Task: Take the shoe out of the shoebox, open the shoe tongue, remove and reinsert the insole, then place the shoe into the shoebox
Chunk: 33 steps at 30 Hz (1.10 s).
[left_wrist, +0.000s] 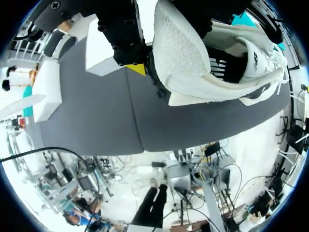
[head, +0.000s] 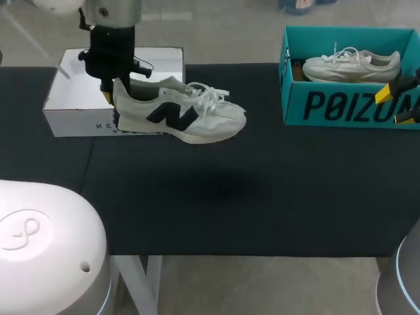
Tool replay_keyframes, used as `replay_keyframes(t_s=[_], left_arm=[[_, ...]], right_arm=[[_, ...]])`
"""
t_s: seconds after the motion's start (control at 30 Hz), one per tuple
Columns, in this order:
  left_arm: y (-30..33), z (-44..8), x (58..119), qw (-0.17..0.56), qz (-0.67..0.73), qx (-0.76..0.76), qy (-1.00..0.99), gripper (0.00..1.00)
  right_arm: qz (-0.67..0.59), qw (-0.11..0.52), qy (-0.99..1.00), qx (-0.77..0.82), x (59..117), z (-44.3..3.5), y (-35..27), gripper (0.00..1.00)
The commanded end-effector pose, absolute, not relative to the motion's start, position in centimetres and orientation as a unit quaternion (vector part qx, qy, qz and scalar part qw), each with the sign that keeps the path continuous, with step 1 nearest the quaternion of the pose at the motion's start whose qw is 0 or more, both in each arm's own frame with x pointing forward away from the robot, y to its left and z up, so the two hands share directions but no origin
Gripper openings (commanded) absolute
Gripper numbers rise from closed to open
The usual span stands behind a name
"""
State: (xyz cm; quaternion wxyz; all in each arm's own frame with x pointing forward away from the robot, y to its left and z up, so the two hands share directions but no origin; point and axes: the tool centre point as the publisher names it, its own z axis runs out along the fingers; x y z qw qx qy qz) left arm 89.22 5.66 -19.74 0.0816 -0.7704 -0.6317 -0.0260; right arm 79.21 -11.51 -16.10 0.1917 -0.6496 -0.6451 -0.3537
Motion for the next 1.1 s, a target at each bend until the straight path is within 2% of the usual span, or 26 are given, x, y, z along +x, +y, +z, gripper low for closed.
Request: replay_keyframes(t_s=[0.03,0.33,0.5,0.7,1.1], left_arm=[[10.1,-19.9,92.0,0.069,-0.024,-0.763,-0.642,0.0],[16.3,-20.1,99.0,0.029,-0.023,-0.771,-0.636,0.0],[19.5,-19.9,102.2,0.043,-0.043,-0.76,-0.647,0.0],[20.9,-20.2,104.9,0.039,-0.086,-0.76,-0.643,0.0],[24.0,-24.0,109.5,0.018,-0.099,-0.732,-0.674,0.0]], right_arm=[[-0.353,0.191,-0.645,-0.65,79.1,-16.1,-11.5,1.0],[-0.353,0.191,-0.645,-0.65,79.1,-16.1,-11.5,1.0],[-0.353,0.191,-0.645,-0.65,79.1,-16.1,-11.5,1.0],[-0.353,0.191,-0.645,-0.65,79.1,-16.1,-11.5,1.0],[-0.353,0.191,-0.645,-0.65,79.1,-16.1,-11.5,1.0]])
